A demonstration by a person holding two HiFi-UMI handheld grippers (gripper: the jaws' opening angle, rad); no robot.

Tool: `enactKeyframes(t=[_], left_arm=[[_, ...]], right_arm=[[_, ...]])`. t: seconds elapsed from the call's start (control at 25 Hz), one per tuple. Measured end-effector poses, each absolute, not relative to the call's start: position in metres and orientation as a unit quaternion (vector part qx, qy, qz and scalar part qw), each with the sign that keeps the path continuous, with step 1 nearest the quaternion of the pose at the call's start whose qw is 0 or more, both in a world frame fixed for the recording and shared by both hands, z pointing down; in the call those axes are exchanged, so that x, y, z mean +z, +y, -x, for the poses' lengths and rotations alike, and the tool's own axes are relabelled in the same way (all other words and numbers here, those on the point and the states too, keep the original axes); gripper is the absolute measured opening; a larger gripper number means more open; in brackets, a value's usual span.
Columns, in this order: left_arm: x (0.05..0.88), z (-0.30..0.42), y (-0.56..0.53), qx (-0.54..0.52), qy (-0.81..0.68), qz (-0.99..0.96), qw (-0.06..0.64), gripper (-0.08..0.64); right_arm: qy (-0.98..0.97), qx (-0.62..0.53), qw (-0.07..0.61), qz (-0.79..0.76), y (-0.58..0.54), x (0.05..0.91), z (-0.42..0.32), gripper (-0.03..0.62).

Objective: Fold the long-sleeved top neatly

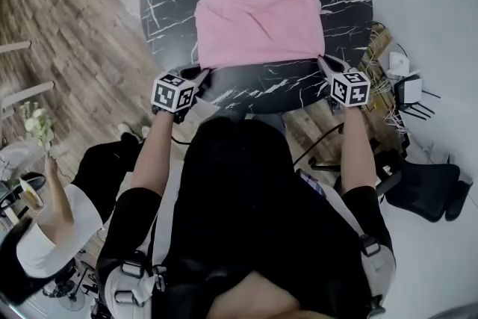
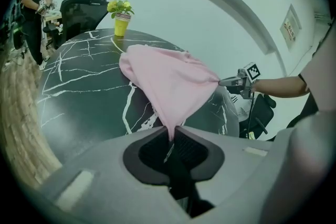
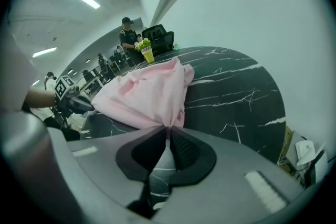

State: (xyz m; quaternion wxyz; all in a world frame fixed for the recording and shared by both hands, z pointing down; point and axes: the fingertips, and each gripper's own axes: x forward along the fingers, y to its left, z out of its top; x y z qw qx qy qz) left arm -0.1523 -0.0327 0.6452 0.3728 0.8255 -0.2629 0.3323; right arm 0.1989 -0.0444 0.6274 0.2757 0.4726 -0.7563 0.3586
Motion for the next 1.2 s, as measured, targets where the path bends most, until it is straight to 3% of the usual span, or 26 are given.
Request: enactKeyframes(t=[0.2, 0.28, 0.4, 0.72, 1.2], left_arm=[[0.65, 0.161, -0.026, 0.332, -0.27, -0.816, 0.388, 0.043], [0.65, 0.16, -0.026, 0.335, -0.27, -0.816, 0.387, 0.053], [0.645, 0.163, -0.032, 0.347, -0.269, -0.819, 0.37, 0.132], [0.612, 0.172, -0.071, 0.344, -0.249, -0.841, 0.336, 0.164], [0.587, 0.203, -0.094, 0.315, -0.237, -0.853, 0.343, 0.181]], right_arm=[[-0.758, 0.382, 0.282, -0.447, -0.03, 0.63, -0.189, 0.031], [-0.76, 0.379, 0.286, -0.444, -0.029, 0.628, -0.189, 0.061], [-0.763, 0.368, 0.292, -0.443, -0.036, 0.618, -0.195, 0.117], [-0.781, 0.301, 0.265, -0.478, -0.1, 0.568, -0.203, 0.123], [-0.797, 0.258, 0.258, -0.482, -0.179, 0.559, -0.163, 0.123]])
